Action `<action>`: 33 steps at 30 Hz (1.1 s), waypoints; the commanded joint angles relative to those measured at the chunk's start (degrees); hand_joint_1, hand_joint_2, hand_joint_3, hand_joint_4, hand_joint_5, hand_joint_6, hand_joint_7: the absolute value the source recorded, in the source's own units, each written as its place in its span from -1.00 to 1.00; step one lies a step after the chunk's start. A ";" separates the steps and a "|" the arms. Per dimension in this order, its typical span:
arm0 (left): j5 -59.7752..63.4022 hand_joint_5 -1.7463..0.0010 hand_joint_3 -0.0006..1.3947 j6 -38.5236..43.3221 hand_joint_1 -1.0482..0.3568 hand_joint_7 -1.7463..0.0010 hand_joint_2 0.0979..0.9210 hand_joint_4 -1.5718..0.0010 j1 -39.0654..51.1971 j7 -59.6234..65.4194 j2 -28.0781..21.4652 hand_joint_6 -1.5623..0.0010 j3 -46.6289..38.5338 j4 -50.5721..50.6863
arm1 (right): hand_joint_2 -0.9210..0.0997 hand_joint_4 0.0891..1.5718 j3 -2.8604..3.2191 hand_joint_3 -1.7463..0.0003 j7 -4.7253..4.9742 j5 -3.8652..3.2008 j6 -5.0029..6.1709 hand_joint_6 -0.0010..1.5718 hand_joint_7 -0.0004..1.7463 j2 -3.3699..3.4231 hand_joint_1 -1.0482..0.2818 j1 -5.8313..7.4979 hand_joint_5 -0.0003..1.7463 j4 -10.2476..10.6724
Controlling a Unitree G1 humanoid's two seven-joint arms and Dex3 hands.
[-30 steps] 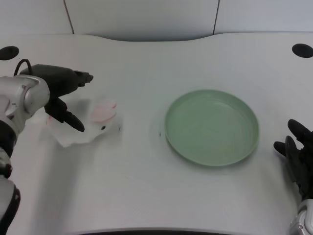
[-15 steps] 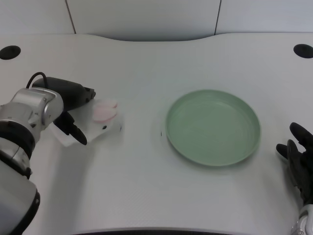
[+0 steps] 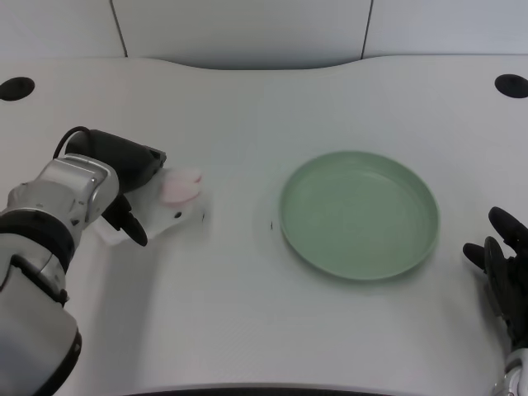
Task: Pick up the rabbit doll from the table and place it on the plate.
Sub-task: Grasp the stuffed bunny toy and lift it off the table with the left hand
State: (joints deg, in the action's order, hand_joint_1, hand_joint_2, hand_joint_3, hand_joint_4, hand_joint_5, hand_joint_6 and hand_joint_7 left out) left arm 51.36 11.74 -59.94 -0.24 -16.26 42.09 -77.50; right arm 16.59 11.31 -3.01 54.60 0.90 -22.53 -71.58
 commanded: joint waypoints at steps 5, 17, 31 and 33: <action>0.19 0.97 -1.00 -1.12 -0.90 1.00 0.89 0.86 1.64 3.65 0.64 0.88 0.64 -0.94 | -1.00 0.12 0.01 0.69 0.56 0.40 1.51 0.13 -1.00 -0.76 0.05 1.51 -0.57 0.55; -3.10 0.89 -1.00 -0.50 -0.75 0.94 0.76 0.63 2.28 2.65 1.20 0.68 -2.31 -1.16 | -1.00 0.12 -0.05 0.69 2.09 1.27 1.95 0.14 -1.00 -0.36 0.03 1.93 -0.56 1.15; 0.39 0.64 -0.98 -2.47 -0.43 0.95 0.61 0.08 2.23 0.77 0.17 0.14 1.06 -1.52 | -1.00 0.13 0.93 0.71 -0.45 -0.15 3.19 0.14 -1.00 -0.07 0.01 3.29 -0.55 1.71; 1.51 0.65 -0.98 -2.95 -0.41 0.97 0.65 0.07 2.11 1.32 0.23 0.17 2.22 -1.56 | -1.00 0.13 0.77 0.71 -0.01 0.22 3.47 0.14 -1.00 -0.10 0.01 3.58 -0.55 1.90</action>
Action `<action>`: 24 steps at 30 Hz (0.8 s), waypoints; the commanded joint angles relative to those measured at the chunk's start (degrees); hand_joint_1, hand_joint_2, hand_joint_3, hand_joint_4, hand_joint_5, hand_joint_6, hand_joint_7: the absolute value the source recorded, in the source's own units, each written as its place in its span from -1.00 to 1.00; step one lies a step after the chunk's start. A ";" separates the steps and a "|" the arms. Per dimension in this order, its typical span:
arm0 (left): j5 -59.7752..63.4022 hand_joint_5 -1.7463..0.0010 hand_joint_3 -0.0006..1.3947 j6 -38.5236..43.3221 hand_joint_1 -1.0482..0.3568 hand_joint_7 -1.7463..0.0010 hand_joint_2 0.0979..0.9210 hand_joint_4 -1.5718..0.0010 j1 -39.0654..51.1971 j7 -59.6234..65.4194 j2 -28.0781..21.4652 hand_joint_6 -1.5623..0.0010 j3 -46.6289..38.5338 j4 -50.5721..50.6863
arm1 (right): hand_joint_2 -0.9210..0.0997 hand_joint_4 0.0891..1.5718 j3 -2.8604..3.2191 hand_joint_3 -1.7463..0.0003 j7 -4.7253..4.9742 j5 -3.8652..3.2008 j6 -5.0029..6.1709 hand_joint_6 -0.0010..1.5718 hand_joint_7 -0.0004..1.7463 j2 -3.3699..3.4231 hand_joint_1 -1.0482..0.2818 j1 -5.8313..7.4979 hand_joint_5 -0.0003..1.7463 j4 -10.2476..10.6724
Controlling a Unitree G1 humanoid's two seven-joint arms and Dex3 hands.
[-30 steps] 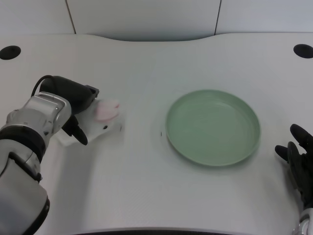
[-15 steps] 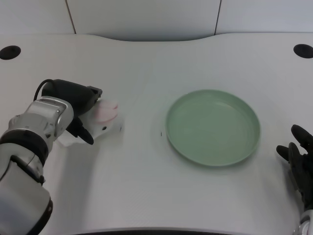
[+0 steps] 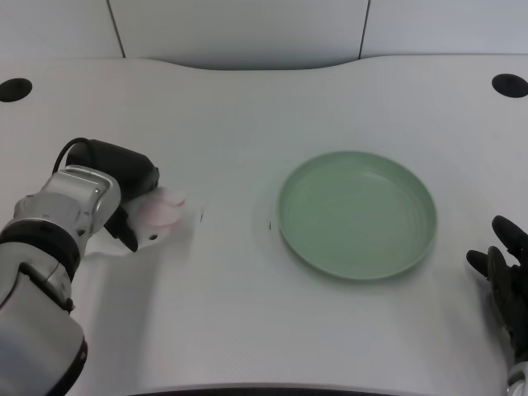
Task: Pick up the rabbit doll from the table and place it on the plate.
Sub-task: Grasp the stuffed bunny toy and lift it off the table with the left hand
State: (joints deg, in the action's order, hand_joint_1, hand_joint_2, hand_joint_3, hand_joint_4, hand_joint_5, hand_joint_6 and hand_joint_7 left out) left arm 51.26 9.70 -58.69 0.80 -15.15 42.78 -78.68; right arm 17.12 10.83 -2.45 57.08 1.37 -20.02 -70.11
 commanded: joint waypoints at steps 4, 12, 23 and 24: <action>2.34 0.06 -1.00 -0.24 -0.27 0.91 0.56 -0.06 1.39 4.44 -1.58 -0.38 2.22 -0.26 | -1.00 0.12 0.70 0.70 -0.34 -1.34 1.16 0.12 -1.00 -0.08 0.04 1.24 -0.56 0.81; 2.42 -0.74 -0.99 3.78 0.00 0.03 0.74 0.11 2.44 14.10 -3.94 0.01 1.78 -0.28 | -1.00 0.14 0.89 0.70 -1.33 -2.10 0.80 0.12 -1.00 -0.14 0.04 1.02 -0.56 0.55; -7.30 -1.00 -0.89 12.34 0.17 -0.99 1.00 0.08 2.60 15.39 -4.93 0.23 -8.43 0.46 | -1.00 0.15 0.33 0.70 0.28 -0.93 -0.17 0.14 -0.99 -0.56 0.04 0.07 -0.57 -0.01; -9.01 -1.00 -0.85 12.95 0.20 -0.99 1.00 0.07 2.40 14.55 -4.76 0.21 -10.15 0.54 | -1.00 0.15 0.25 0.70 0.64 -0.78 -0.50 0.15 -0.99 -0.55 0.05 -0.09 -0.57 -0.03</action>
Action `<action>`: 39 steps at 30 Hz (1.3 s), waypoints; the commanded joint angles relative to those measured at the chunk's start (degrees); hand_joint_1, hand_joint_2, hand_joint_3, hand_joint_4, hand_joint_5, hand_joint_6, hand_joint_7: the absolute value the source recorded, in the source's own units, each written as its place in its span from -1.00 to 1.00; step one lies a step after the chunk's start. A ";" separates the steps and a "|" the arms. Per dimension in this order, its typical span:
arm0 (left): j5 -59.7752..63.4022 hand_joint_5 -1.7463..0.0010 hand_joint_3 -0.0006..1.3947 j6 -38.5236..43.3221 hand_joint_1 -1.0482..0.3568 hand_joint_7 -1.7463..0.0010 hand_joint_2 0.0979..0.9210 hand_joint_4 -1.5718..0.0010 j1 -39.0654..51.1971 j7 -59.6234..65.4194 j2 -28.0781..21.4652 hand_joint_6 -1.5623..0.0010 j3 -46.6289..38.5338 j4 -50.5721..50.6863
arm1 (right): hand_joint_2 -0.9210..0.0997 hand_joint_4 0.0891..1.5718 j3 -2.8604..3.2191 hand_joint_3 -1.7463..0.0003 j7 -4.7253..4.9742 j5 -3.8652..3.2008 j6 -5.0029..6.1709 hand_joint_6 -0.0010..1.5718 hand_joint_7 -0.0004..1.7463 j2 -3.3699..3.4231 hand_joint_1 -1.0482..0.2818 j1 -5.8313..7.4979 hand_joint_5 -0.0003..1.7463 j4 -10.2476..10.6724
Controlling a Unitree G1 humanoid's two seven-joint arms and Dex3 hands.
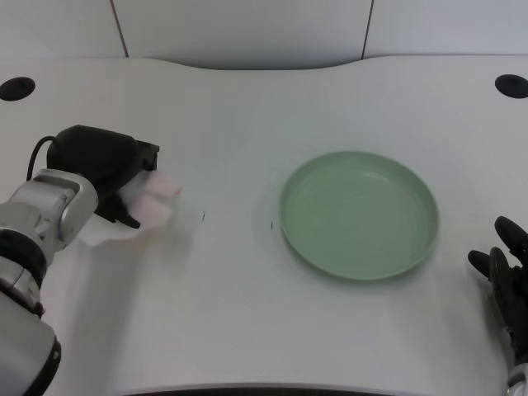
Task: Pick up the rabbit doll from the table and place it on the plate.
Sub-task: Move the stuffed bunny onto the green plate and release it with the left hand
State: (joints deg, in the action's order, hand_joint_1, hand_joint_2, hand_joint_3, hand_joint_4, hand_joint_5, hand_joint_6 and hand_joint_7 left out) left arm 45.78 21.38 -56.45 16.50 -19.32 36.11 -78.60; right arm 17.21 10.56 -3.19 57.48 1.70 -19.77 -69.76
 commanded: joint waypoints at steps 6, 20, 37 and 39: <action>-15.71 -1.00 0.16 4.77 0.32 -1.00 -0.12 0.05 -1.24 -8.06 0.91 0.21 -15.38 1.68 | -1.00 0.15 0.21 0.71 0.20 -0.45 -1.46 0.15 -0.99 -0.65 0.06 -1.17 -0.57 -0.70; -24.71 -1.00 0.11 12.81 0.33 -1.00 -0.04 -0.07 -6.20 -18.40 7.49 0.15 -24.13 3.58 | -1.00 0.12 -0.82 0.69 1.80 1.42 -2.52 0.15 -0.99 -0.99 0.04 -2.71 -0.56 -1.50; -17.52 -1.00 0.33 9.34 0.26 -1.00 -0.38 -0.29 -10.34 -16.58 20.69 -0.07 -16.38 3.28 | -1.00 0.06 -1.64 0.65 1.36 1.41 -3.31 0.14 -1.00 0.41 0.13 -2.73 -0.51 -1.35; -15.01 -1.00 0.35 9.01 0.24 -1.00 -0.39 -0.28 -10.78 -14.64 21.44 -0.07 -13.95 3.28 | -1.00 0.04 -1.13 0.66 -0.01 0.35 -3.40 0.14 -1.00 0.62 0.16 -2.82 -0.50 -1.36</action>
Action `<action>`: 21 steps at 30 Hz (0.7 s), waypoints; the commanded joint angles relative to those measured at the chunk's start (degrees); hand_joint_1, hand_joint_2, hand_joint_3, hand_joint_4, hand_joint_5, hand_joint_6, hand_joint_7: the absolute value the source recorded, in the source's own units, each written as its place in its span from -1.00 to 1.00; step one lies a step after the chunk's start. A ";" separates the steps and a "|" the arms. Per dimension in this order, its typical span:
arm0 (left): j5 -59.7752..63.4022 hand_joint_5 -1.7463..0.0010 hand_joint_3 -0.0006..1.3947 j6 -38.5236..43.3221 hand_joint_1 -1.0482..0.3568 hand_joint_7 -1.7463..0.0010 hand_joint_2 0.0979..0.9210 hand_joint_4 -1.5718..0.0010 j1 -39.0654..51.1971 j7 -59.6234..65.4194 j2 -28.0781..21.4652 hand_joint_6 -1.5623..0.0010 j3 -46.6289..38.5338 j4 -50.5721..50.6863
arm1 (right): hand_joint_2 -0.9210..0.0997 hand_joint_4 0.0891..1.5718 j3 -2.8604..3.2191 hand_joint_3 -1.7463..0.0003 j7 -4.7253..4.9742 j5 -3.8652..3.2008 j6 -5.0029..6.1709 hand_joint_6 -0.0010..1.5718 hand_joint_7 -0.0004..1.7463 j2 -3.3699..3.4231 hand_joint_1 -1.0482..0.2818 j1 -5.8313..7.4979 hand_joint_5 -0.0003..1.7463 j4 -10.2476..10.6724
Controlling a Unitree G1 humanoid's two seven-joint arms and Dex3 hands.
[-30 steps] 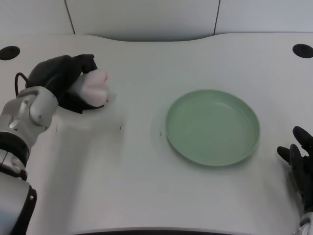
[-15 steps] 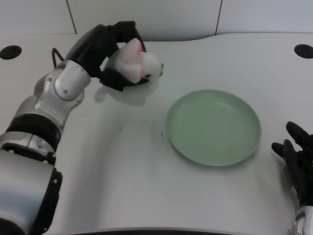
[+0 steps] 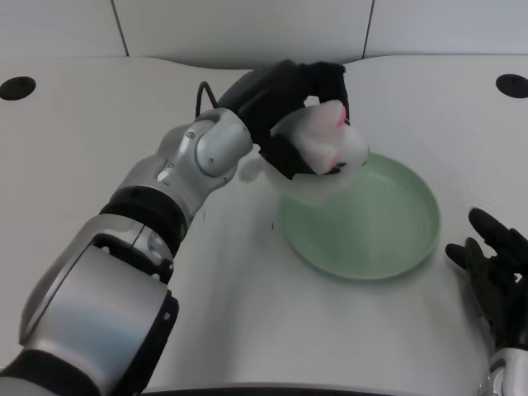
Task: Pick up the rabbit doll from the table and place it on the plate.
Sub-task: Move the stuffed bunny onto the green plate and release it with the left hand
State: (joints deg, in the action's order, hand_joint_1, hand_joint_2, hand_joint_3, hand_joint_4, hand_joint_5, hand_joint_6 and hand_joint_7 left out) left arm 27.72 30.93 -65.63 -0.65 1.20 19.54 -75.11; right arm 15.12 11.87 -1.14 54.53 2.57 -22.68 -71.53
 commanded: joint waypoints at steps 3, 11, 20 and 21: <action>5.63 -1.00 0.34 -2.02 0.17 -1.00 -0.33 -0.24 -1.87 4.04 2.63 -0.04 5.20 -0.62 | -1.00 0.03 1.43 0.66 -3.08 -2.63 -0.11 0.14 -0.99 -0.24 0.20 -0.07 -0.48 0.23; 17.25 -1.00 0.02 -5.61 0.10 -1.00 0.08 -0.13 -2.69 11.42 4.62 0.09 16.39 -1.99 | -1.00 0.04 1.69 0.68 -3.50 -1.99 0.98 0.14 -0.99 -0.69 0.19 -0.12 -0.43 -0.42; 9.99 -1.00 -0.34 -9.90 0.10 -1.00 0.21 -0.19 -1.69 4.62 7.17 0.01 9.75 -2.50 | -1.00 0.02 1.18 0.67 -1.49 -0.73 0.54 0.15 -0.99 -1.12 0.18 -0.17 -0.39 -0.60; 9.46 -1.00 -0.59 -9.64 0.01 -1.00 0.44 -0.13 -1.61 3.95 7.21 0.07 9.38 -2.48 | -1.00 0.00 1.00 0.66 -1.31 -0.51 0.14 0.15 -0.99 -1.16 0.16 -0.08 -0.39 -0.52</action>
State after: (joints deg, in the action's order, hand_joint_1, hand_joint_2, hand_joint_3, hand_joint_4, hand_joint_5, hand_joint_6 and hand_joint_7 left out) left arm 37.76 21.23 -66.81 4.52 8.49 29.49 -77.32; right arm 16.31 9.91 -1.90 54.75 2.45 -22.76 -71.82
